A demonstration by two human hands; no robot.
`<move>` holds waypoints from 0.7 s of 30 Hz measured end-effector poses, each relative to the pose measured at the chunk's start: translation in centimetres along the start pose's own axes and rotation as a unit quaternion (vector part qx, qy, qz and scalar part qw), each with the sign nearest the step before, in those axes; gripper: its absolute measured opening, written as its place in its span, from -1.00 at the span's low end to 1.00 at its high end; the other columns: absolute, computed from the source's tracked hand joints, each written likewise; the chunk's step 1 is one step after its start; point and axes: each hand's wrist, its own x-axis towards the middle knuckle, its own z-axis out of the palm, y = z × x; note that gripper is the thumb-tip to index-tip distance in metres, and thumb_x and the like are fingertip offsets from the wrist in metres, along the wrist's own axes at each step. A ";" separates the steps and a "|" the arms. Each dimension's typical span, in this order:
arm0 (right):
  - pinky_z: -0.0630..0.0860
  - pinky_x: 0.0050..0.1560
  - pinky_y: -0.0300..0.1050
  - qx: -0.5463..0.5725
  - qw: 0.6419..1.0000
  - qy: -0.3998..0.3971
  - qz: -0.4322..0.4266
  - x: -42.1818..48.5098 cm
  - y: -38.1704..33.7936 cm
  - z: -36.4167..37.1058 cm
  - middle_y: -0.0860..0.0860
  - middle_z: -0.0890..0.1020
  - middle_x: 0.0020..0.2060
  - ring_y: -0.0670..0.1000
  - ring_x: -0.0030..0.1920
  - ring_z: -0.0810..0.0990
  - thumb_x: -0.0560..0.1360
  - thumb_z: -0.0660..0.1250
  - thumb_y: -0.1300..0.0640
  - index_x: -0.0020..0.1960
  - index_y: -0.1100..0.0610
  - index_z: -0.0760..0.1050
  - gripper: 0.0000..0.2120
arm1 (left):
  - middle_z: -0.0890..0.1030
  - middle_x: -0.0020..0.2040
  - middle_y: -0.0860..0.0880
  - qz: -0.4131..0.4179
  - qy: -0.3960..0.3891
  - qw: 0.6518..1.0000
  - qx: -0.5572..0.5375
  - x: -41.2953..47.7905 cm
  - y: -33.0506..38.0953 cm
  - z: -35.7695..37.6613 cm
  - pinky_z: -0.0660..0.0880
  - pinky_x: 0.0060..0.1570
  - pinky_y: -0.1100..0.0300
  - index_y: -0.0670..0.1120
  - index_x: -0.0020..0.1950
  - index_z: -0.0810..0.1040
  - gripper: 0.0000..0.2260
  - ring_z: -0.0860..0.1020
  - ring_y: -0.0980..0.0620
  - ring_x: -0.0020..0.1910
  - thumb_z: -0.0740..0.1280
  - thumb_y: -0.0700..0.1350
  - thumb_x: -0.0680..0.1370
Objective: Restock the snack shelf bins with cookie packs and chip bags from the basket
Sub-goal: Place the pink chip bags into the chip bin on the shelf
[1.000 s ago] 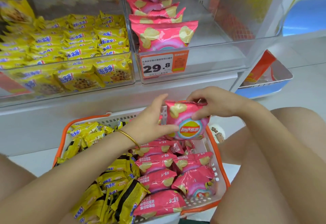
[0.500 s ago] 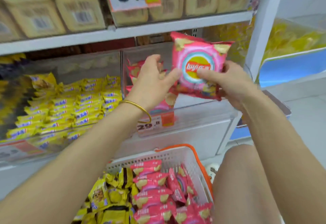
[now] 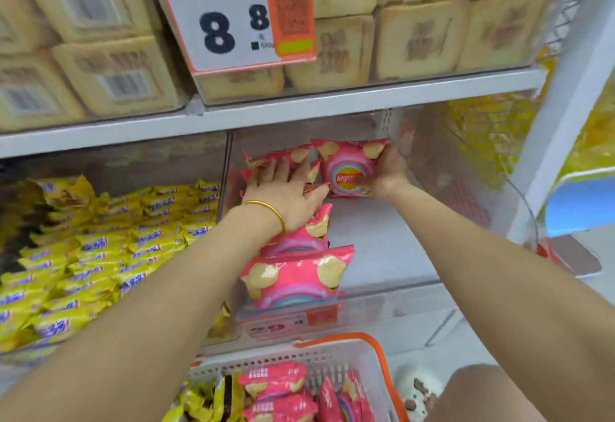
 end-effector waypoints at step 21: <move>0.51 0.04 -0.01 -0.033 0.997 0.071 -0.024 -8.0 -3.3 -4.7 0.14 0.59 0.00 0.12 0.03 0.57 0.39 0.41 0.28 0.14 0.27 0.47 -0.67 | 0.38 0.39 -0.13 0.172 0.214 0.954 -0.121 -8.7 0.1 -1.5 0.22 0.37 -0.02 -0.11 0.38 0.39 -0.40 0.29 -0.13 0.39 -0.03 0.21 0.49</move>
